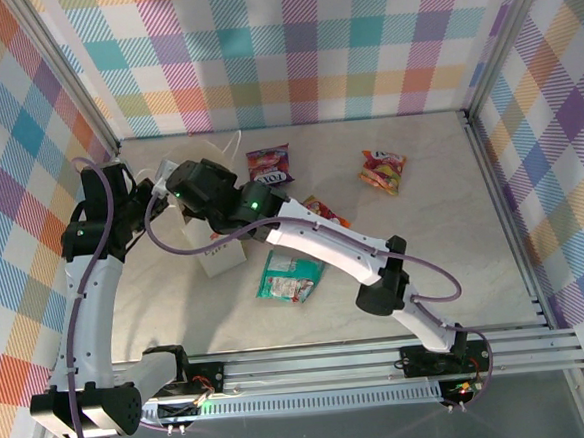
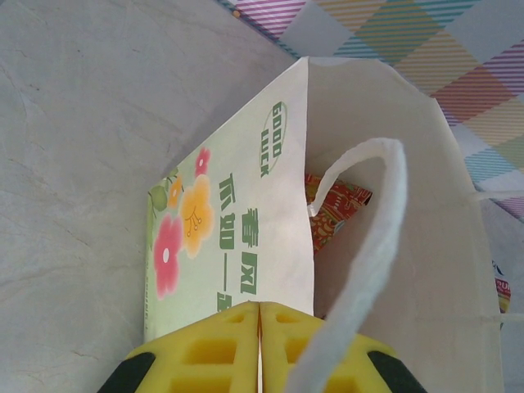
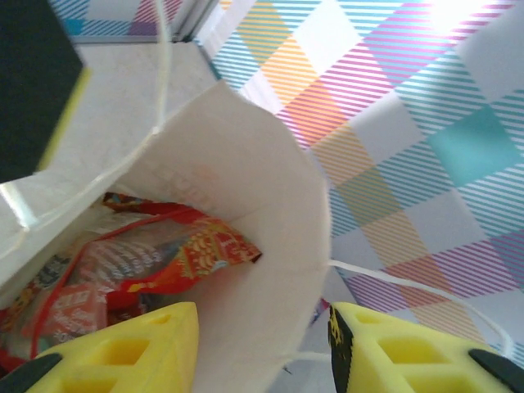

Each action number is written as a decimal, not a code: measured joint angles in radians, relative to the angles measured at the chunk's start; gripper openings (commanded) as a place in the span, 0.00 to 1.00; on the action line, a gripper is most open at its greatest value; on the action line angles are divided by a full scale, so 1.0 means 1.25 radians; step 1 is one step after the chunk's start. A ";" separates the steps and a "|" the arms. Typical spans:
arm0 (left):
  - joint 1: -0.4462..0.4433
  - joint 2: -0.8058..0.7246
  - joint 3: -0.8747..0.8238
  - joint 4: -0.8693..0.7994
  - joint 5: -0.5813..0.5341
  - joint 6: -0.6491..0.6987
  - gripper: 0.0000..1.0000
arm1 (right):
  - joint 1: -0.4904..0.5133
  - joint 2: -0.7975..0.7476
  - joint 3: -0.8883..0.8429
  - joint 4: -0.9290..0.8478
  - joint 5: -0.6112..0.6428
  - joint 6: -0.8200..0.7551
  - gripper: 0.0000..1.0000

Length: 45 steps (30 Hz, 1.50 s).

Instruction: Place the snacks into the paper bag

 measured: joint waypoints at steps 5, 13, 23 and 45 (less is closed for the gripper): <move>0.000 0.009 0.017 -0.011 -0.001 0.007 0.13 | 0.000 -0.095 -0.080 0.000 0.029 0.024 0.47; 0.000 0.056 0.083 -0.042 0.000 0.012 0.47 | -0.018 -0.260 -0.258 0.006 0.047 0.081 0.50; -0.030 0.160 0.179 -0.150 0.011 0.040 0.52 | -0.092 -0.424 -0.515 0.038 0.049 0.166 0.51; -0.135 0.223 0.216 -0.272 -0.143 0.063 0.14 | -0.226 -0.620 -0.791 0.055 -0.029 0.348 0.56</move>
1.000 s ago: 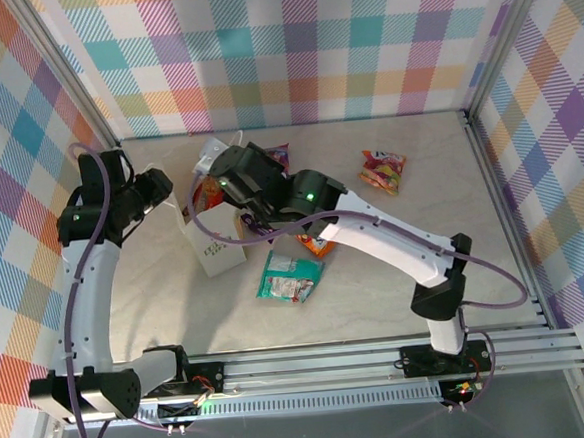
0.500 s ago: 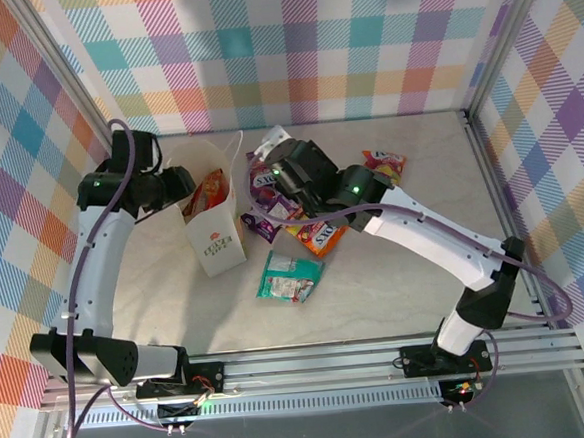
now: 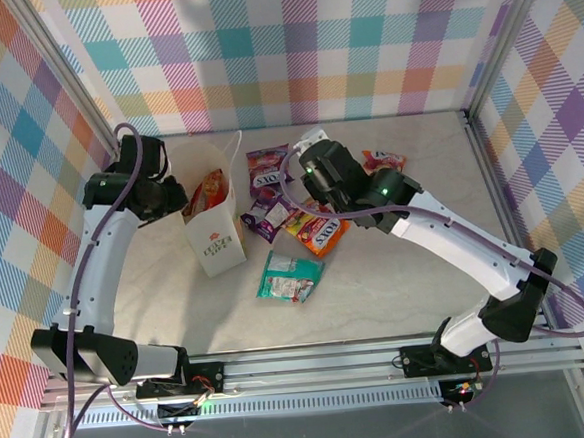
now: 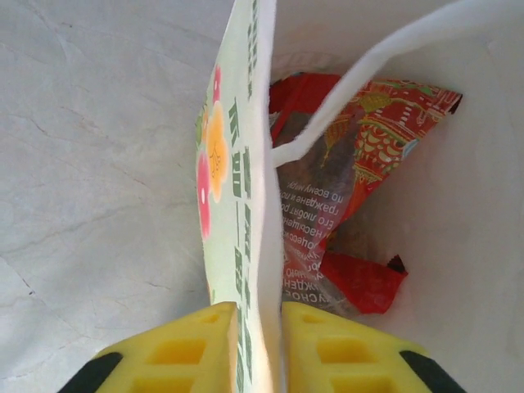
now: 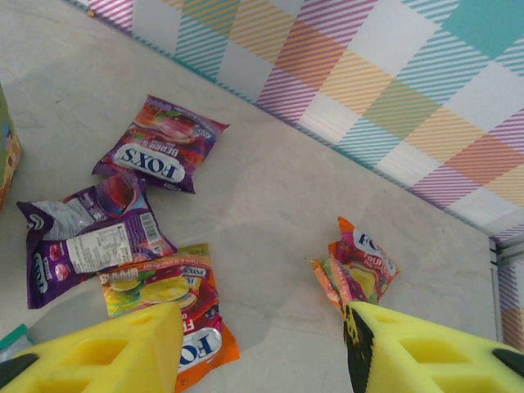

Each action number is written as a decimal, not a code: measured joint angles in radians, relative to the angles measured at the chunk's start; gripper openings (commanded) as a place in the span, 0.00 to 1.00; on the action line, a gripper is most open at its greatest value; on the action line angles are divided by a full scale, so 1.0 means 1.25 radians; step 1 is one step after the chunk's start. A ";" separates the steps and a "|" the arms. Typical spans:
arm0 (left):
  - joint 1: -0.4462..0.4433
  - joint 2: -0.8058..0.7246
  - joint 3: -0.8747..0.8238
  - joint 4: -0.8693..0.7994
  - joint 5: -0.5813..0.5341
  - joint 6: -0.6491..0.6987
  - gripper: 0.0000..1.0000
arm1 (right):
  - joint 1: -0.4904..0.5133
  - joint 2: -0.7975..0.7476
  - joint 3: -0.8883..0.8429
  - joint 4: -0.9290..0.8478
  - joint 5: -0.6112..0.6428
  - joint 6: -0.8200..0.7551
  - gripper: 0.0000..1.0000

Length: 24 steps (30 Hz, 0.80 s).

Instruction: Place the snacks into the paper bag

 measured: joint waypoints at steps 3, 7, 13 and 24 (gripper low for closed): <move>0.000 0.019 0.010 -0.022 -0.001 0.029 0.07 | -0.007 -0.008 -0.031 -0.003 -0.008 0.018 0.56; 0.000 0.050 0.042 -0.046 0.000 0.081 0.00 | -0.036 -0.042 -0.087 -0.014 -0.030 0.048 0.57; 0.019 0.063 0.057 -0.060 0.006 0.168 0.00 | -0.082 -0.104 -0.139 -0.021 -0.067 0.085 0.57; 0.071 0.102 0.112 -0.076 0.040 0.258 0.00 | -0.102 -0.114 -0.183 -0.033 -0.131 0.121 0.57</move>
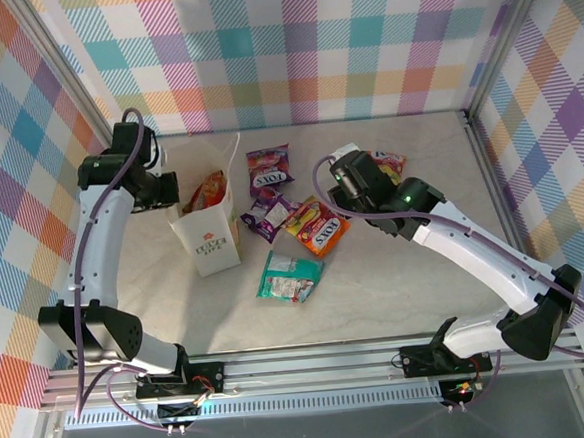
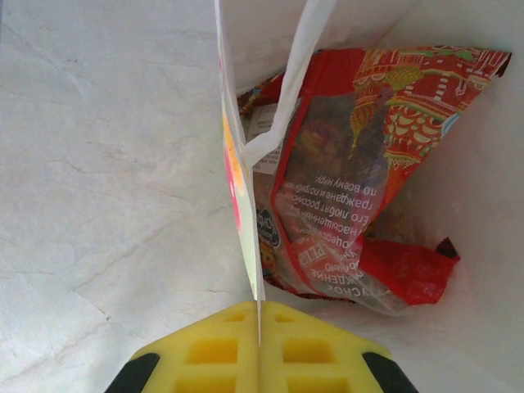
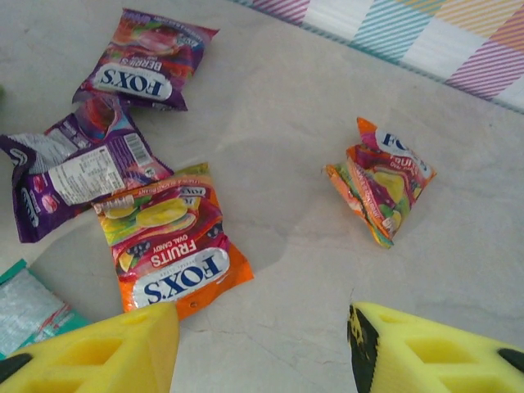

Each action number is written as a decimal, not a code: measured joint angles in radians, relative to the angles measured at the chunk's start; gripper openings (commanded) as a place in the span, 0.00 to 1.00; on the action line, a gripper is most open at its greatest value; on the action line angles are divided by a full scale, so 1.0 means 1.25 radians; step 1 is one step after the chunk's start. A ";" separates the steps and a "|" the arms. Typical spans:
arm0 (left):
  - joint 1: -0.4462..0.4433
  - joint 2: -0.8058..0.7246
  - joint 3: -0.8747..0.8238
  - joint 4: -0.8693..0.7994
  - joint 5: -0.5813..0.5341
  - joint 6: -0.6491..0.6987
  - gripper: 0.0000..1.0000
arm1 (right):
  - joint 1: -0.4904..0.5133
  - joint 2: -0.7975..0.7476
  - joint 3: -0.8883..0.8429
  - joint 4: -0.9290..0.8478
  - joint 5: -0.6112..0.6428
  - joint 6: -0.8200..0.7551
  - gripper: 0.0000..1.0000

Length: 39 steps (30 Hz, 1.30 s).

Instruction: Place the snacks into the paper bag

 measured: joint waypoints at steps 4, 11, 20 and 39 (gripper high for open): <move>0.001 0.030 0.023 0.006 0.027 0.024 0.00 | -0.008 0.000 -0.009 -0.002 -0.019 0.012 0.57; 0.001 0.042 0.032 0.026 0.041 0.051 0.04 | -0.013 0.000 -0.018 -0.002 -0.066 0.027 0.59; 0.001 0.036 0.017 0.069 0.019 0.045 0.32 | -0.018 0.000 -0.060 -0.005 -0.180 0.076 0.66; 0.001 -0.116 -0.031 0.061 0.026 -0.019 0.51 | -0.018 -0.129 -0.302 0.069 -0.426 0.192 0.88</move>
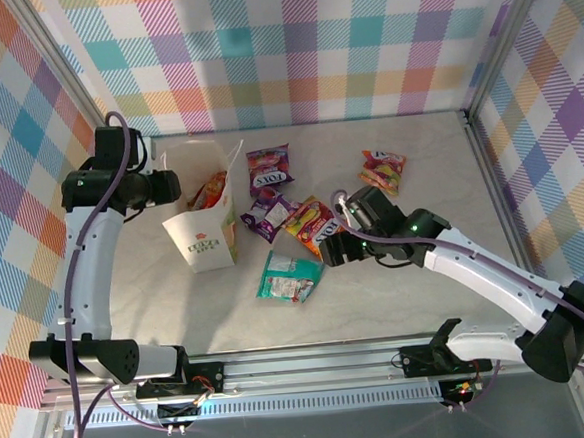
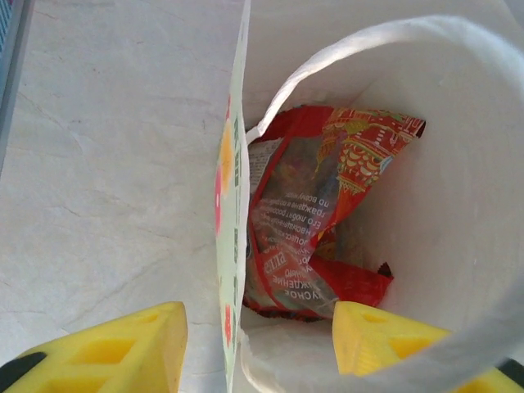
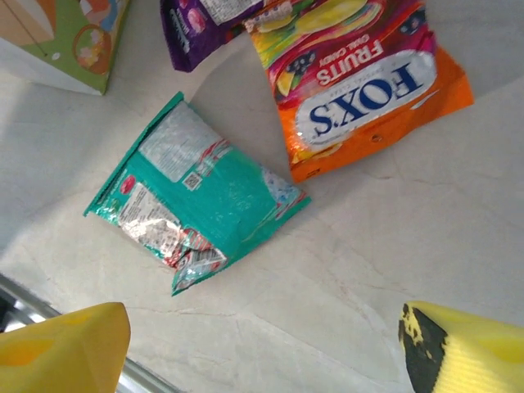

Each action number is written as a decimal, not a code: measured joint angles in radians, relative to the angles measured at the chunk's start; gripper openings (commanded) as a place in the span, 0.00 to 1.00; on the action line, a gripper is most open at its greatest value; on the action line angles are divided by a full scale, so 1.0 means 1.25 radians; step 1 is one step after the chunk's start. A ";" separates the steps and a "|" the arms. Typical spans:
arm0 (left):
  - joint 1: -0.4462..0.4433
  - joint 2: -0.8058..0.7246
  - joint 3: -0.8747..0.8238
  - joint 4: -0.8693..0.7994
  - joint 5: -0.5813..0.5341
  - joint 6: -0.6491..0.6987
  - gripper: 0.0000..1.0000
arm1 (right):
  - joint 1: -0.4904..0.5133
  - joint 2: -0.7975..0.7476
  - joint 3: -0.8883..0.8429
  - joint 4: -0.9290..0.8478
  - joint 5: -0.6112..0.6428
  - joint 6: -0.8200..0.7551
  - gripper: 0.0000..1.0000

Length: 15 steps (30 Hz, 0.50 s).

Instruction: Place the snacks into the paper bag

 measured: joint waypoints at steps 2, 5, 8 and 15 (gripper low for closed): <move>0.000 -0.008 -0.009 0.001 0.000 -0.010 0.51 | 0.000 -0.004 -0.032 0.032 -0.027 0.017 0.89; 0.000 -0.015 -0.017 0.001 0.000 -0.025 0.51 | 0.000 -0.003 -0.085 0.082 -0.066 0.051 0.89; 0.000 -0.016 -0.020 0.001 0.000 -0.031 0.51 | 0.000 0.005 -0.116 0.114 -0.092 0.079 0.89; 0.000 -0.016 -0.034 0.010 -0.003 -0.045 0.51 | 0.000 0.038 -0.164 0.206 -0.141 0.141 0.93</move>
